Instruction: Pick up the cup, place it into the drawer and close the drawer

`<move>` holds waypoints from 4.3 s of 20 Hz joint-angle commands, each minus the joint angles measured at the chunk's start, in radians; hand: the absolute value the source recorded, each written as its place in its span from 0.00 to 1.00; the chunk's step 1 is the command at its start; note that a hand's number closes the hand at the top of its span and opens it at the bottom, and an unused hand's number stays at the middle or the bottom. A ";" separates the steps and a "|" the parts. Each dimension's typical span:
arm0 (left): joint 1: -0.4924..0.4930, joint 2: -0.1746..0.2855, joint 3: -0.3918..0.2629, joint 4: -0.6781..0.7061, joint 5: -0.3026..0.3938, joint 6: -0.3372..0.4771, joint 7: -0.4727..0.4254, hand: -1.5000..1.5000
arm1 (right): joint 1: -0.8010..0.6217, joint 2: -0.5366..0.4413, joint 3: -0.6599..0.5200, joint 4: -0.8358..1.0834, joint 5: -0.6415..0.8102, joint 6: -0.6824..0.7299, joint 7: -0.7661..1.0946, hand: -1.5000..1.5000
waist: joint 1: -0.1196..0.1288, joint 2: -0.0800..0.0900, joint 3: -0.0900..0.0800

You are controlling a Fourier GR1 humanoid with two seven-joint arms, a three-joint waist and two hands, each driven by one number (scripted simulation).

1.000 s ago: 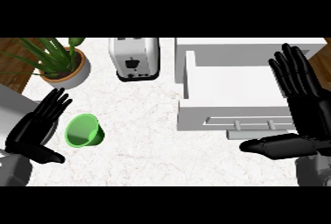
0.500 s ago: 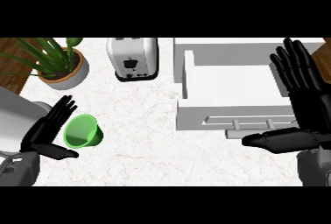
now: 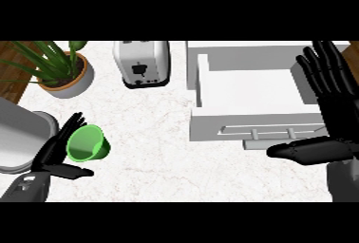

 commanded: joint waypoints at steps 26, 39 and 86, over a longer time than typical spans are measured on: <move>-0.088 -0.099 -0.044 0.062 -0.025 -0.154 -0.257 1.00 | -0.010 -0.023 -0.009 0.011 -0.003 0.016 0.030 0.00 | -0.014 0.008 -0.003; -0.075 -0.234 0.206 0.002 0.153 0.451 -0.346 1.00 | 0.013 -0.009 -0.032 0.006 -0.028 0.014 0.003 0.00 | 0.005 -0.002 0.001; -0.954 -0.381 -0.421 0.029 0.347 0.745 0.651 1.00 | -0.048 -0.020 -0.011 0.073 0.003 0.047 -0.047 0.00 | -0.110 0.023 0.008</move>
